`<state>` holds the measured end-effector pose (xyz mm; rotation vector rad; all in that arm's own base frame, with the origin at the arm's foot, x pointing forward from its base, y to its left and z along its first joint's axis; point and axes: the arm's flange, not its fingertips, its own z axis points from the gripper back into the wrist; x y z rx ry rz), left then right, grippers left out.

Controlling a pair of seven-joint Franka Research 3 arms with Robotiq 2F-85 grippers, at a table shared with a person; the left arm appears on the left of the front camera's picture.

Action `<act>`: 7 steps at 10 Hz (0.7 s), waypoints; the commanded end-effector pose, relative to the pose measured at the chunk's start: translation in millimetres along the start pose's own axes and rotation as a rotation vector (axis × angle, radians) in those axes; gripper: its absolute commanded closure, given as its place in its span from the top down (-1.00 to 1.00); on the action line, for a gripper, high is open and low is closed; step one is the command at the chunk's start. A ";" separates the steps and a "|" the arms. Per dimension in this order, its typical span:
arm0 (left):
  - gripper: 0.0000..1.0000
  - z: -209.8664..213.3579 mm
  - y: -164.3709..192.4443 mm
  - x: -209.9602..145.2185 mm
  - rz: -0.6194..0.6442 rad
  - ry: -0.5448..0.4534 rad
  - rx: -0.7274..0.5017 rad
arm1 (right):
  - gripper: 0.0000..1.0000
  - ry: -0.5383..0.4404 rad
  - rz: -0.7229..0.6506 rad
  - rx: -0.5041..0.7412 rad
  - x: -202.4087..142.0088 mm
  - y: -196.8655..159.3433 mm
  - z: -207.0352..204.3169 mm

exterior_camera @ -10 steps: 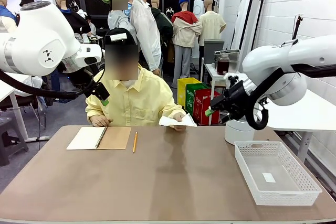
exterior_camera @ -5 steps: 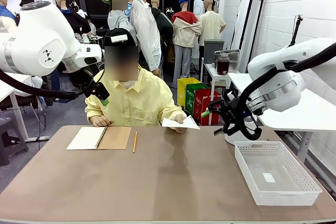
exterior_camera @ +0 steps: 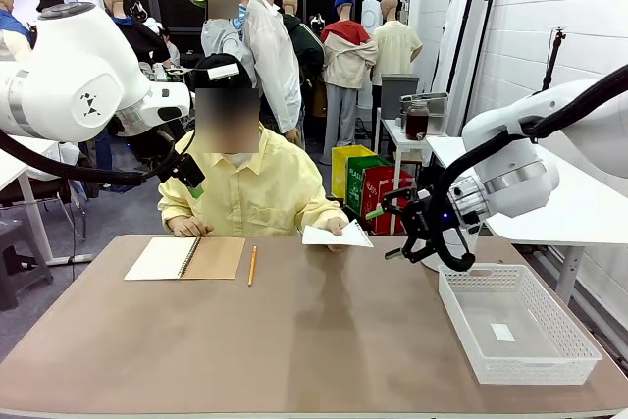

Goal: Sort the paper based on its condition.
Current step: If a person hands you a paper, place it in the Organizing basket , and if it's crumpled, put it in the Trash can.

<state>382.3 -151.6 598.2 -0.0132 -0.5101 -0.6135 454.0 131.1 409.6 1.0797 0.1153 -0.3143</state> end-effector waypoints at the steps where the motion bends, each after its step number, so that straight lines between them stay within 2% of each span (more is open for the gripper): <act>1: 1.00 1.6 1.4 0.3 -0.002 -0.003 0.003 | 1.00 0.043 -0.035 0.034 8.6 7.7 -10.2; 4: 1.00 1.6 1.4 0.3 -0.002 -0.003 0.003 | 1.00 0.063 -0.060 0.030 11.2 8.2 -21.4; 5: 1.00 1.6 1.4 0.3 -0.002 -0.003 0.003 | 0.61 0.054 -0.077 0.030 15.0 6.6 -24.4; 6: 1.00 1.6 1.4 0.3 -0.002 -0.003 0.003 | 0.30 0.050 -0.091 0.035 19.0 6.2 -27.8; 7: 1.00 1.6 1.4 0.3 -0.002 -0.003 0.003 | 0.30 0.047 -0.107 0.041 23.0 5.6 -30.5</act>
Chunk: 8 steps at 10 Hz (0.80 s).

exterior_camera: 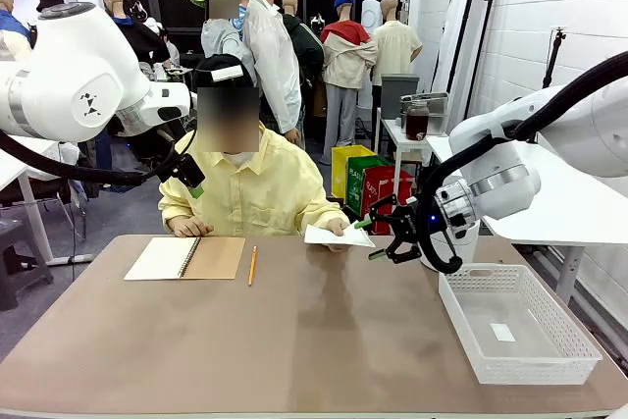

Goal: Sort the paper based on its condition.
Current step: If a person hands you a paper, place it in the Organizing basket , and if it's crumpled, put it in the Trash can.

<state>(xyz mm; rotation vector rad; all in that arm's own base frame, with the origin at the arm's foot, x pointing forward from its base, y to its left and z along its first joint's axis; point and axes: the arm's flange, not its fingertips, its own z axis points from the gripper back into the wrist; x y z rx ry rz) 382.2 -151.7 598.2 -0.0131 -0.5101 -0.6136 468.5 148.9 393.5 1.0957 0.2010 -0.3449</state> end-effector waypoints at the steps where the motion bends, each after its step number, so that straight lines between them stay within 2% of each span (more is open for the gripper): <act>1: 1.00 1.6 1.4 0.3 -0.002 -0.003 0.003 | 0.30 -0.021 -0.050 0.039 11.0 6.0 -7.2; 3: 1.00 1.6 1.4 0.3 -0.002 -0.003 0.003 | -0.41 -0.042 -0.054 0.037 13.5 4.7 -5.6; 4: 1.00 1.6 1.4 0.3 -0.002 -0.003 0.003 | -0.56 -0.046 -0.060 0.040 14.2 4.5 -4.9; 5: 1.00 1.6 1.4 0.3 -0.002 -0.003 0.003 | -0.95 -0.051 -0.060 0.039 14.4 4.4 -5.7; 8: 1.00 1.6 1.4 0.3 -0.002 -0.003 0.003 | -1.00 -0.049 -0.056 0.039 15.2 5.2 -6.6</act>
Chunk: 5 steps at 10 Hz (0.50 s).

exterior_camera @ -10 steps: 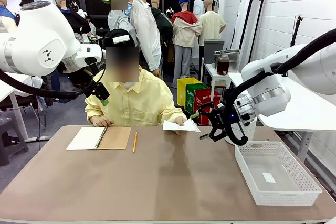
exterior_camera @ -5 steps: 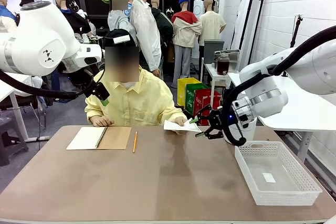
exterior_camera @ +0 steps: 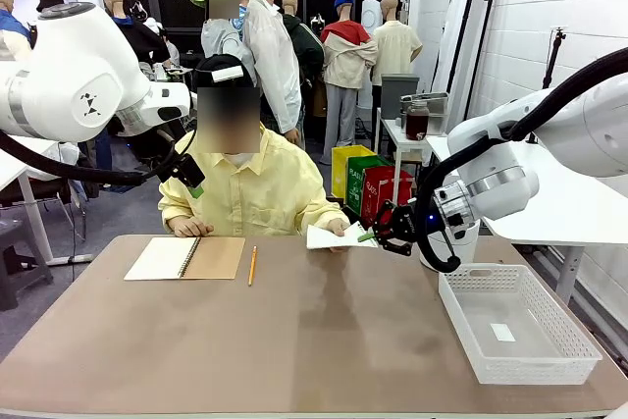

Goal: Sort the paper based on its condition.
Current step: If a person hands you a paper, place it in the Organizing basket , and if it's crumpled, put it in the Trash can.

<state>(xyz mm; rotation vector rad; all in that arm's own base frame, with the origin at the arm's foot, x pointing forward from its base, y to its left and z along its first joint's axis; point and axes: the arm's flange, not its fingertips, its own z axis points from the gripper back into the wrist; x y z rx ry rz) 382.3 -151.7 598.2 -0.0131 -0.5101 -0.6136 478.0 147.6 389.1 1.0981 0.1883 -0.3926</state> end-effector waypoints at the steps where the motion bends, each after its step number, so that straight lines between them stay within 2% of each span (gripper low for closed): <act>1: 1.00 1.6 1.4 0.3 -0.002 -0.003 0.003 | -1.00 -0.019 -0.006 0.024 3.4 7.1 -5.8; 3: 1.00 1.6 1.4 0.3 -0.002 -0.003 0.003 | -1.00 -0.035 0.103 0.023 -2.5 20.5 7.5; 5: 1.00 1.6 1.4 0.3 -0.002 -0.003 0.003 | -1.00 -0.062 0.273 -0.029 -10.6 38.1 44.3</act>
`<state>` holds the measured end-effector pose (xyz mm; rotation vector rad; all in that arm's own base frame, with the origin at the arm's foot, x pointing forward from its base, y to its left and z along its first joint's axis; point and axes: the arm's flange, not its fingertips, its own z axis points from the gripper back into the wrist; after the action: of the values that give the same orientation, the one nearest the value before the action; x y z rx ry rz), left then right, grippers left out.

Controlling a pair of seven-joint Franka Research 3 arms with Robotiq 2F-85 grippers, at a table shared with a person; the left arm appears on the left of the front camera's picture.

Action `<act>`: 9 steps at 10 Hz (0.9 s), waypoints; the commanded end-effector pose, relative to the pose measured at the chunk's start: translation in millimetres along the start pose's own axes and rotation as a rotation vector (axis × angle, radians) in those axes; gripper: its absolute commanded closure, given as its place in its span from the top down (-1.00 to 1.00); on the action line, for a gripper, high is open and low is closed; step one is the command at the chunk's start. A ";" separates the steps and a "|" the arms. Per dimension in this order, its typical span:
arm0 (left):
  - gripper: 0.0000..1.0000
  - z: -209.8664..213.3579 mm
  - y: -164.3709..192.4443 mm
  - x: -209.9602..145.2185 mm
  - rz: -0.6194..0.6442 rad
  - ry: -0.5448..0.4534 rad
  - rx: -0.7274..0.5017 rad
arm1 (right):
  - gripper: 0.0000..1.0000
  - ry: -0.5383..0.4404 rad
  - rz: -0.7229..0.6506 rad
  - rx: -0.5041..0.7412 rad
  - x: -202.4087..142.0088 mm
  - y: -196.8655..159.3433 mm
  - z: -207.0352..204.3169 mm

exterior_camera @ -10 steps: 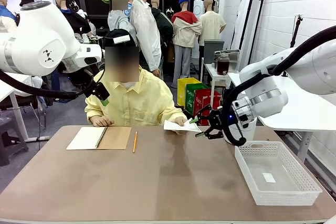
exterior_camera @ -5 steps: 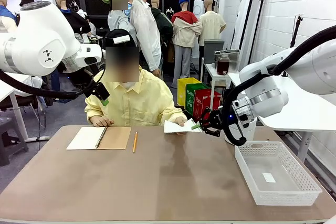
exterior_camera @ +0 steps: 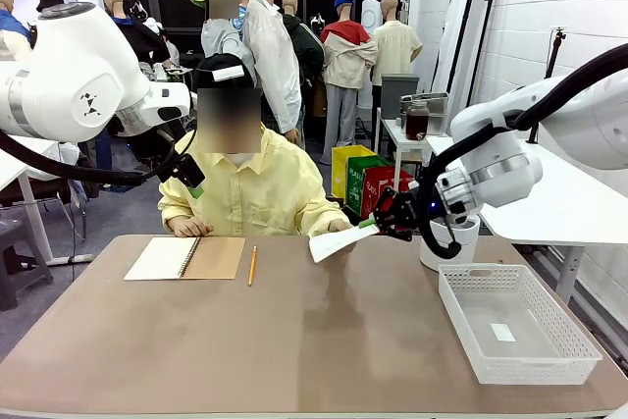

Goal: Sort the paper based on its condition.
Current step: If a person hands you a paper, place it in the Organizing basket , and if it's crumpled, put it in the Trash can.

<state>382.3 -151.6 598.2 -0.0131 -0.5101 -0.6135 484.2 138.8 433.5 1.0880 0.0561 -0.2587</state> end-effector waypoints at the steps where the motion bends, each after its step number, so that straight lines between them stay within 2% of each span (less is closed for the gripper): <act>1: 1.00 1.6 1.4 0.3 -0.002 -0.003 0.003 | -1.00 -0.035 0.183 -0.074 -4.9 8.4 38.7; 4: 1.00 1.6 1.4 0.3 -0.002 -0.003 0.003 | -1.00 -0.048 0.410 -0.227 -17.8 4.1 92.4; 9: 1.00 1.6 1.4 0.3 -0.002 -0.003 0.003 | -1.00 -0.083 0.524 -0.504 -24.6 -36.1 146.9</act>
<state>382.1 -152.0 598.2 -0.0125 -0.5103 -0.6142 450.3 3.3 481.5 0.6231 -0.1914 0.1638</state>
